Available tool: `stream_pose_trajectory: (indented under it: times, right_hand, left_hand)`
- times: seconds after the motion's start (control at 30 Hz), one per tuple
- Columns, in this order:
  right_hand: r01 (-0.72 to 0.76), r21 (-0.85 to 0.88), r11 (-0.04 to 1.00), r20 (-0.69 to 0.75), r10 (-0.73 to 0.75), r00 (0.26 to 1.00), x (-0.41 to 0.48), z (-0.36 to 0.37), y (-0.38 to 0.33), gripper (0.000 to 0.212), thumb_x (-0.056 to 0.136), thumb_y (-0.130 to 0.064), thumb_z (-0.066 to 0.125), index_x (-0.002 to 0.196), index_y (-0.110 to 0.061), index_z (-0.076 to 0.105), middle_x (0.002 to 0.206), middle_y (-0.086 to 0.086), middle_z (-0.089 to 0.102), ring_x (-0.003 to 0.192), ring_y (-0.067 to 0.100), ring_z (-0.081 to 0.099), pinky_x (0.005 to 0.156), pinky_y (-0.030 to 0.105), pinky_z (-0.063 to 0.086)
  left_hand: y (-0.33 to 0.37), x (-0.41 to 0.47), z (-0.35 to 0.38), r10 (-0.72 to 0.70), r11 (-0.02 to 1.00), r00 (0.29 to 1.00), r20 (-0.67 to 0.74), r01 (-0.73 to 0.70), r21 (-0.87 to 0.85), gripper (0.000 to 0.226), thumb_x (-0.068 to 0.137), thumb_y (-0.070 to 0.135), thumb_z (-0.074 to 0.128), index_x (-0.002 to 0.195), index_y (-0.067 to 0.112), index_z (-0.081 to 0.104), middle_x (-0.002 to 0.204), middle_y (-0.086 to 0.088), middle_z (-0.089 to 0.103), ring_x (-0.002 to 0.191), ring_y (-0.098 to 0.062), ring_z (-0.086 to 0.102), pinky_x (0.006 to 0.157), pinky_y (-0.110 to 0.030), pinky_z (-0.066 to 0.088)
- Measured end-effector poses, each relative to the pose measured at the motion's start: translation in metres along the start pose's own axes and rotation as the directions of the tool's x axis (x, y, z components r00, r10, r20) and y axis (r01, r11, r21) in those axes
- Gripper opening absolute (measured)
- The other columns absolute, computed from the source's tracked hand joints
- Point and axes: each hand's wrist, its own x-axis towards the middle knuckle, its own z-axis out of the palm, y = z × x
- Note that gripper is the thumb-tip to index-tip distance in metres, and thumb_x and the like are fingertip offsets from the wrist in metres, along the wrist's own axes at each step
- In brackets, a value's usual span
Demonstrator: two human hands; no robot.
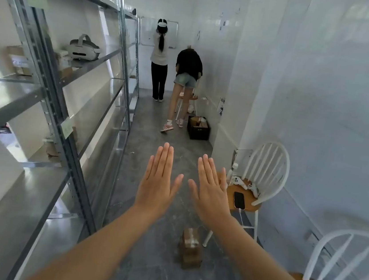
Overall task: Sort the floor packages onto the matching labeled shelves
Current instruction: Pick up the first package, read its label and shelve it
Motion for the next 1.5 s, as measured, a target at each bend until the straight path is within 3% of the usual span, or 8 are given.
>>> stream_pose_trajectory:
  times: [0.47,0.73,1.07,1.37,1.5]
  right_hand:
    - [0.034,0.002,0.999,-0.055,-0.034,0.998,0.057,0.001,0.093,0.065,0.106,-0.049,0.014,0.159,-0.018,-0.008,0.167,-0.002,-0.015,0.151,0.013,-0.022,0.122,0.041,-0.017]
    - [0.047,-0.029,0.998,-0.046,-0.048,0.998,0.075,0.003,0.108,0.073,0.095,-0.053,-0.005,0.159,-0.017,-0.01,0.167,-0.001,-0.017,0.151,0.014,-0.022,0.123,0.043,-0.016]
    - [0.041,-0.034,0.999,-0.047,-0.043,0.998,0.097,0.018,0.11,0.075,0.094,-0.054,-0.007,0.159,-0.016,-0.009,0.167,0.0,-0.016,0.151,0.014,-0.022,0.121,0.042,-0.018]
    - [0.001,-0.076,0.997,-0.054,-0.005,0.999,0.138,0.033,0.097,0.068,0.101,-0.05,0.004,0.159,-0.017,-0.008,0.167,-0.001,-0.016,0.15,0.013,-0.024,0.116,0.037,-0.028]
    - [-0.011,-0.052,0.999,-0.032,0.009,0.999,0.154,0.041,0.088,0.066,0.105,-0.05,0.01,0.159,-0.017,-0.008,0.167,-0.001,-0.016,0.151,0.013,-0.023,0.122,0.042,-0.018]
  left_hand:
    - [0.062,0.063,0.063,-0.01,1.0,1.0,-0.019,0.011,0.025,0.075,0.106,0.051,0.022,0.159,0.011,-0.012,0.168,-0.004,-0.018,0.154,-0.012,-0.019,0.124,-0.029,-0.012]
    - [0.073,0.079,0.081,0.017,0.999,1.0,-0.021,-0.016,0.028,0.073,0.106,0.051,0.021,0.16,0.011,-0.009,0.169,-0.004,-0.015,0.155,-0.013,-0.016,0.126,-0.033,-0.006]
    - [0.054,0.099,0.097,0.034,0.999,0.999,0.006,-0.034,0.036,0.074,0.107,0.051,0.024,0.159,0.011,-0.01,0.168,-0.004,-0.016,0.154,-0.012,-0.017,0.126,-0.033,-0.007]
    - [0.019,0.127,0.112,0.048,0.999,0.998,0.036,-0.047,-0.018,0.074,0.104,0.056,0.012,0.159,0.012,-0.012,0.168,-0.003,-0.017,0.154,-0.012,-0.018,0.126,-0.034,-0.006]
    - [-0.009,0.145,0.114,0.059,0.998,0.997,0.046,-0.059,-0.016,0.076,0.103,0.057,0.011,0.159,0.012,-0.013,0.168,-0.004,-0.018,0.154,-0.012,-0.019,0.126,-0.034,-0.006]
